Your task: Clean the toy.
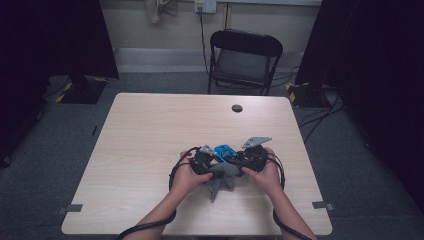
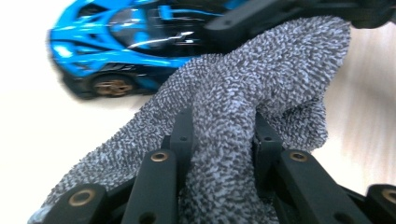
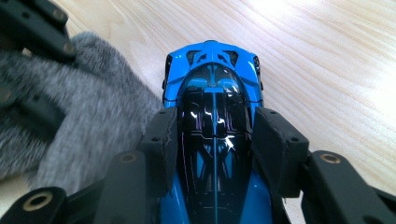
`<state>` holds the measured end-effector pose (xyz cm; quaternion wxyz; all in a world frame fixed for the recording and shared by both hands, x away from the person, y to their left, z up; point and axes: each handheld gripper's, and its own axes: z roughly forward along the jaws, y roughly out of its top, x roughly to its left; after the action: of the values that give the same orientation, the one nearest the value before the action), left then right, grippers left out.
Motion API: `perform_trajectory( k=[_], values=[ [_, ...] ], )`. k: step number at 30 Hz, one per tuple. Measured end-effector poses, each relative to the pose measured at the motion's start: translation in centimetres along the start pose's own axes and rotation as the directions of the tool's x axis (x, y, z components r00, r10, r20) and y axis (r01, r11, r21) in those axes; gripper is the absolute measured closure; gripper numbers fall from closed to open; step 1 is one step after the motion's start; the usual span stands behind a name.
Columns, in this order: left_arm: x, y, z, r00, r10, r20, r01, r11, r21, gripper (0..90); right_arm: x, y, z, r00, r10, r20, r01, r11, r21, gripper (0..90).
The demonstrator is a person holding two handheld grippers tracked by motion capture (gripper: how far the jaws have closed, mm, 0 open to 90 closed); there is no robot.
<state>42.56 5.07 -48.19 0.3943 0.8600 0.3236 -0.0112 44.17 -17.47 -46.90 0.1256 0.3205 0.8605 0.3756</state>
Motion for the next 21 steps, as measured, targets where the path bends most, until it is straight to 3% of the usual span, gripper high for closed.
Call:
perform_trajectory(
  k=[8,21],
  values=[
    [1.6,-0.1,-0.8,0.9980,-0.029,-0.056,0.028,0.9995,-0.014,68.8,0.0,-0.1,0.0,1.0000,-0.002,-0.001,0.002,1.000,-0.006,51.4],
    [2.9,0.1,-1.6,0.9953,-0.057,-0.079,0.056,0.9983,-0.016,68.9,0.0,-0.2,-0.1,1.0000,0.000,0.000,0.000,1.000,-0.008,51.4]
  ],
)
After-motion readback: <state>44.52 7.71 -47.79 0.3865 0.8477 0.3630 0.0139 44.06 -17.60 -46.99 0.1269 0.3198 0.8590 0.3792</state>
